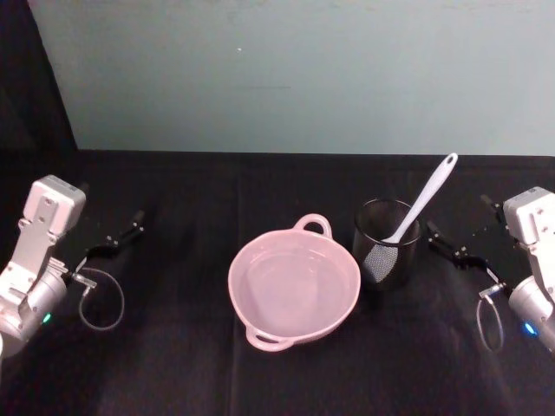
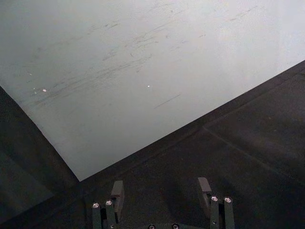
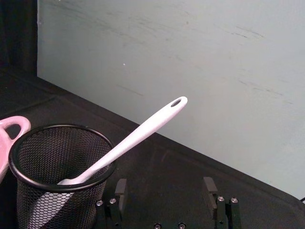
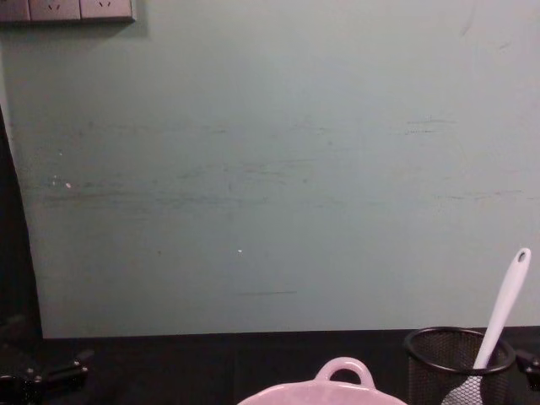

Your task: Use the one hand to pick up the spoon and stir the clear water in the bowl.

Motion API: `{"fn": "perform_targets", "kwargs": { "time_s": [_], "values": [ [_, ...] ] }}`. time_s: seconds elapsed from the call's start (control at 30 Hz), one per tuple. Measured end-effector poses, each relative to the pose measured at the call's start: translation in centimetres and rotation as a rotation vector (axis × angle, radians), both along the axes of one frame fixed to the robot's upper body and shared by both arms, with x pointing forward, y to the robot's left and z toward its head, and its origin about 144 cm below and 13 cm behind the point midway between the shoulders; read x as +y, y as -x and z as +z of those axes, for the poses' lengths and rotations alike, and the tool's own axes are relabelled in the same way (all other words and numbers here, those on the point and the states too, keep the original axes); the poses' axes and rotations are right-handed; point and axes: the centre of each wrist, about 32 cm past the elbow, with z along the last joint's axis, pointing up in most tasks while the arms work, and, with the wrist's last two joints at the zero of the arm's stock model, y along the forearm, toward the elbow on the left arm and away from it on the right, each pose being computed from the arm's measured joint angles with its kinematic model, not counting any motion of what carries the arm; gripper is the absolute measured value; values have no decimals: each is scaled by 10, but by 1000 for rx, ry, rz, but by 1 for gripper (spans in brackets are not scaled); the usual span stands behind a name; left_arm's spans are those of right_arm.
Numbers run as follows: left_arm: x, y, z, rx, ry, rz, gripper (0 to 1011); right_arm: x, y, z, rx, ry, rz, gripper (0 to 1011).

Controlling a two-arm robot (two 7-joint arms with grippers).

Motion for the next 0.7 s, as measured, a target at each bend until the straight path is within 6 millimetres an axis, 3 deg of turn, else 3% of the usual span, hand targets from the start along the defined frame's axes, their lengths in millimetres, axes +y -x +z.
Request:
{"fn": "perform_targets", "kwargs": {
  "time_s": [0.7],
  "values": [
    [0,0,0,0,0,0,1005,0,0,0,0,0,0,1002]
  ]
}}
